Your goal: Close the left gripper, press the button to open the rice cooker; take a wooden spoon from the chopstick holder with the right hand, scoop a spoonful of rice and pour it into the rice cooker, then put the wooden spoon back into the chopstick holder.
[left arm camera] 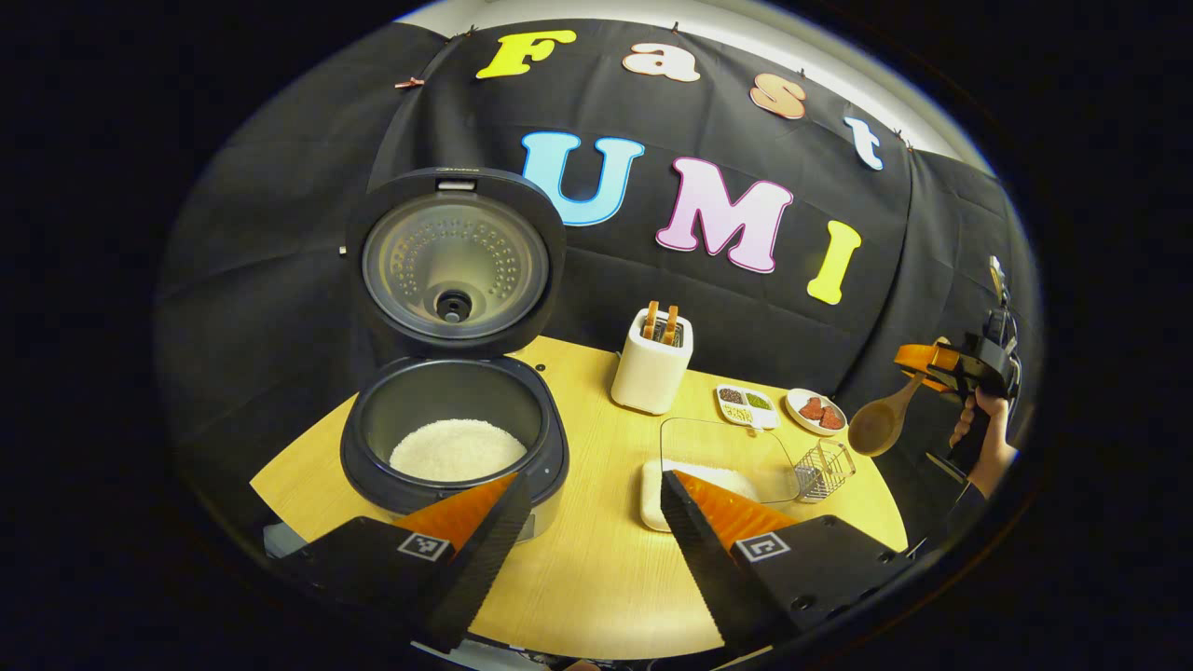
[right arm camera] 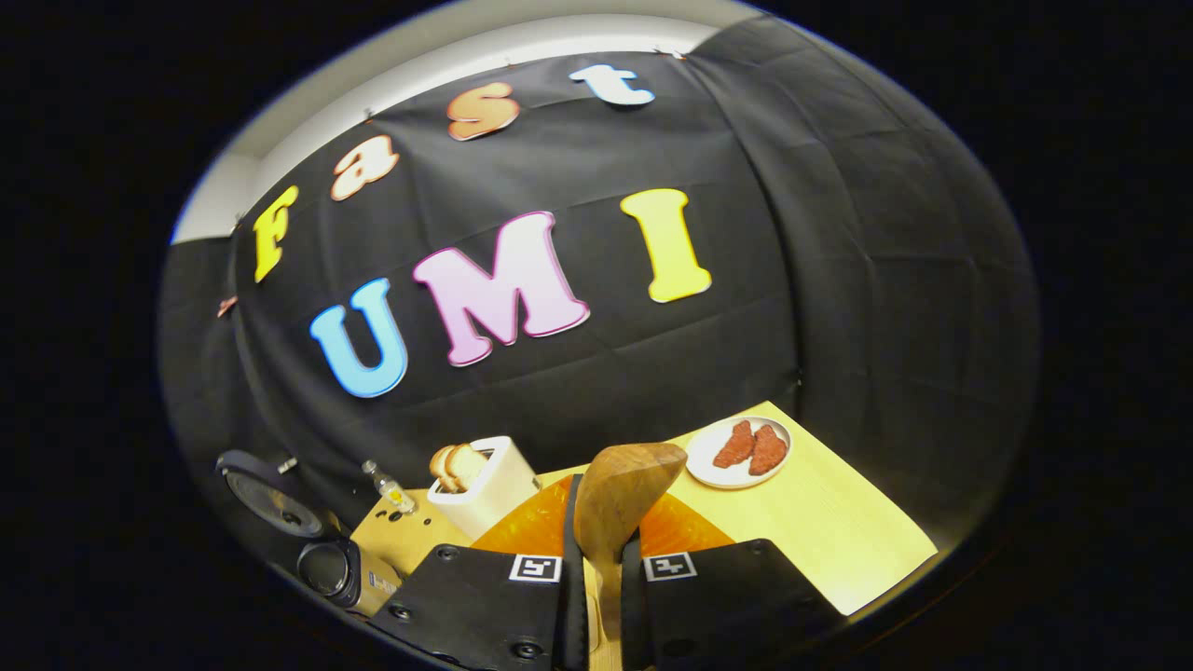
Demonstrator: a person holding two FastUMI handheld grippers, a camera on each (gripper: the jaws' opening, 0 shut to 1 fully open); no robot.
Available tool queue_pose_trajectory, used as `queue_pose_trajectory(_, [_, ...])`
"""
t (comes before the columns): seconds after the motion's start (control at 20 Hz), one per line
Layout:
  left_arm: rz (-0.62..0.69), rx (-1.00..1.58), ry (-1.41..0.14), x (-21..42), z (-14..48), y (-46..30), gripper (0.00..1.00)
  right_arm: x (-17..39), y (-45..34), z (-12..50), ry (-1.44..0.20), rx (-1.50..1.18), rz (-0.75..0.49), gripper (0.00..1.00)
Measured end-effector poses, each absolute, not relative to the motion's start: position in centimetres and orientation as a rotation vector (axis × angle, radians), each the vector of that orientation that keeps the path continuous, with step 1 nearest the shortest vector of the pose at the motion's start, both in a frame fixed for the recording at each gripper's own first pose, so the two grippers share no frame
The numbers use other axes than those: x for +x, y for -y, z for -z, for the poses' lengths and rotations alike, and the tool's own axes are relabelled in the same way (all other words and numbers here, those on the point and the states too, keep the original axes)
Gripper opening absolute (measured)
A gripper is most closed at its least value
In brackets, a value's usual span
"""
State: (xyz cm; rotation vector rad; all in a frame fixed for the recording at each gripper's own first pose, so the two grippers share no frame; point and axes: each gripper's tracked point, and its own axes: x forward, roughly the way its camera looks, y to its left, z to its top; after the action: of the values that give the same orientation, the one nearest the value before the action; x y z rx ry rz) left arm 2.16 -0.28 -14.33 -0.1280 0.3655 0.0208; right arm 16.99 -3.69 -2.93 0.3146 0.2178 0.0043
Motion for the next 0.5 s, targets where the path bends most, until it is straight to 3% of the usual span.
queue_pose_trajectory(0.5, [-0.101,-0.174,-0.387,2.3,14.2,5.6,0.95,22.3,10.2,13.0,-0.353,0.525,0.127,0.17])
